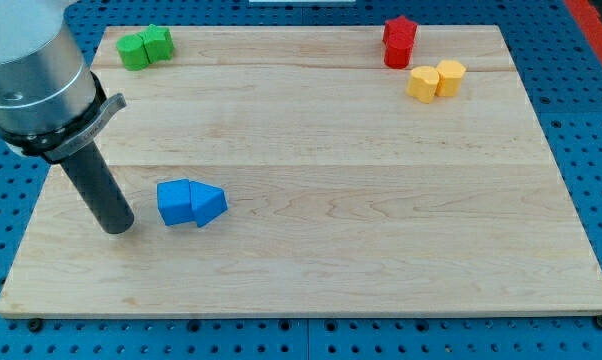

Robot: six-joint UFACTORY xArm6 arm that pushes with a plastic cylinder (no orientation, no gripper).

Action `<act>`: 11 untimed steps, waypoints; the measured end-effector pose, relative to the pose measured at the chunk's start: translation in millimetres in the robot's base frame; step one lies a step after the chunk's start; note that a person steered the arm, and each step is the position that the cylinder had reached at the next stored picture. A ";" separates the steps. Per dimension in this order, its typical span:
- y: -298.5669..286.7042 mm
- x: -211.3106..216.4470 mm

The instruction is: Drag the blue blocks towards the center of the board

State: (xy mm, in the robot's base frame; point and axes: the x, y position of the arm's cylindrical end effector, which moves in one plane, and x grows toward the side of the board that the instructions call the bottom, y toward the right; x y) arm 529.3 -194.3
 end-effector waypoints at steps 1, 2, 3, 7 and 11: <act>0.0 13.1; 17.2 2.5; 38.7 -7.6; 55.2 -21.5; 106.8 -34.4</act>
